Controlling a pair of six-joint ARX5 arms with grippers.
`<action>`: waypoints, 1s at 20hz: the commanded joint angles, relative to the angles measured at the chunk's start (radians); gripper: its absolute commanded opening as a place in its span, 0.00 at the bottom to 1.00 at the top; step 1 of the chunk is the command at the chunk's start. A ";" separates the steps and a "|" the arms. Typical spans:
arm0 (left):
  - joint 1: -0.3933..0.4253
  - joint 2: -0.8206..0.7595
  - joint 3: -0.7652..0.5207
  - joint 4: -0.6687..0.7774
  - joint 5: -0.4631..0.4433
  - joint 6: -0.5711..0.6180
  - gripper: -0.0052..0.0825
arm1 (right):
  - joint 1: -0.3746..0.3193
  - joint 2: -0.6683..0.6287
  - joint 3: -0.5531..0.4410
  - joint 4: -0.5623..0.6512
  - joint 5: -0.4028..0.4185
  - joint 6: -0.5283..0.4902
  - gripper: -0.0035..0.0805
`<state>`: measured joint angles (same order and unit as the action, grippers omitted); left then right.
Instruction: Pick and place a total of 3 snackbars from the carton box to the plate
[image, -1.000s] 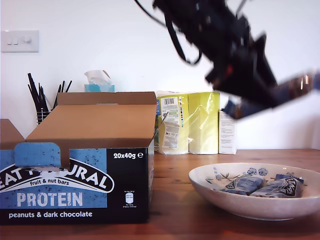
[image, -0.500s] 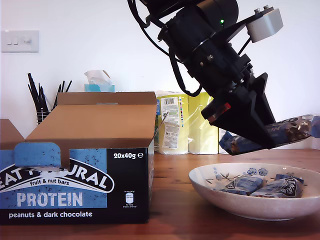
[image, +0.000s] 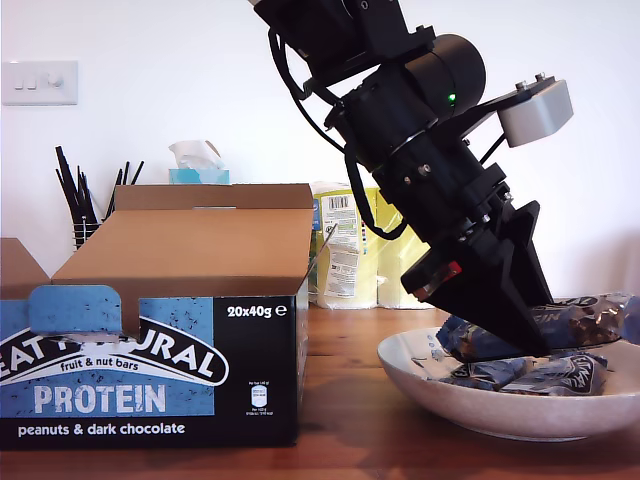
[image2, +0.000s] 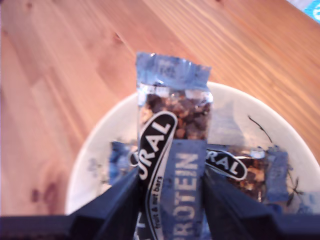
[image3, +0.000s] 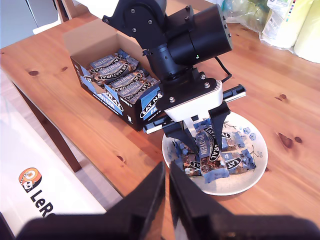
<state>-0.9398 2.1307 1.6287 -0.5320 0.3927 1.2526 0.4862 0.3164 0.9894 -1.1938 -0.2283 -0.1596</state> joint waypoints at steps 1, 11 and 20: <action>0.006 0.021 -0.010 0.000 0.011 0.004 0.33 | 0.004 -0.008 0.003 0.002 -0.005 -0.015 0.03; 0.005 0.023 -0.010 -0.001 0.039 0.005 0.49 | 0.004 -0.008 0.003 -0.027 -0.006 -0.029 0.03; 0.002 -0.114 -0.010 0.004 -0.124 -0.068 0.37 | 0.004 -0.008 -0.010 0.084 0.020 -0.027 0.03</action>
<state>-0.9276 2.0876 1.6283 -0.5354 0.2832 1.2076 0.4862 0.3164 0.9890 -1.1305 -0.2153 -0.1844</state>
